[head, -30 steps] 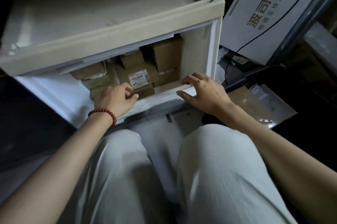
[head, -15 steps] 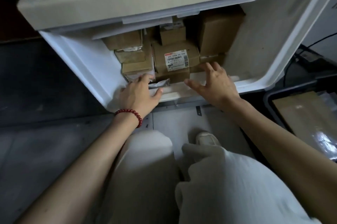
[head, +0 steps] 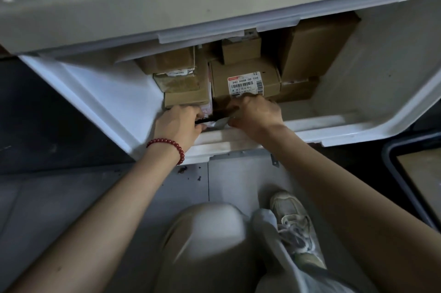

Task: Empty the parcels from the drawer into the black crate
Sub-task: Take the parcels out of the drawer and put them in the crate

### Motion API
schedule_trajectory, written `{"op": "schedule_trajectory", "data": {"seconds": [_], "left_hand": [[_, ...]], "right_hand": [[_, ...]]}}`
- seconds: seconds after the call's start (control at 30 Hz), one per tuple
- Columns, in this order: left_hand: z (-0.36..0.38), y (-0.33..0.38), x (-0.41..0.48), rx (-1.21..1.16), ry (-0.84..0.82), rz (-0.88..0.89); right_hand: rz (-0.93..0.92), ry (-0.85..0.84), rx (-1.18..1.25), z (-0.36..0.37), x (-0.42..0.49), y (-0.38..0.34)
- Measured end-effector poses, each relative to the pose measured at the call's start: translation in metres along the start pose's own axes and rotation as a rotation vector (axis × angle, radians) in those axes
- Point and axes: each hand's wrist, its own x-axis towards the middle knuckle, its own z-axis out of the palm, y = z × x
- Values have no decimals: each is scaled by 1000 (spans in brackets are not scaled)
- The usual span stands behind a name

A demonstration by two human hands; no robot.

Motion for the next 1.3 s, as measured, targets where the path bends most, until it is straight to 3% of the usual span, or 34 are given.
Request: {"op": "schedule_trajectory", "data": {"seconds": [0.2,0.4,0.53,0.7,0.8,0.97,1.07,1.3], "left_hand": [[5,-3,-1,-135,45,24],[-12,15,-12,-411,178,69],[-35,38,-14,-501,277,134],[-57,73,-32,-578,308,159],[-59,96,-45,-773,220,155],[-43,119,-63,-838,119,35],[-34,126,-73,-826,112,-14],[-48,121,-74,-700,110,226]], "right_hand": [[38,46,83,2,-1,9],[45,222,534,-24,-28,26],[75,281,653,-45,-54,36],[99,461,814,-64,-100,44],[103,538,905,-70,-123,53],[141,411,983,-63,-154,75],[157,418,1041,-54,-161,78],[369,450,1308,-32,-159,72]]}}
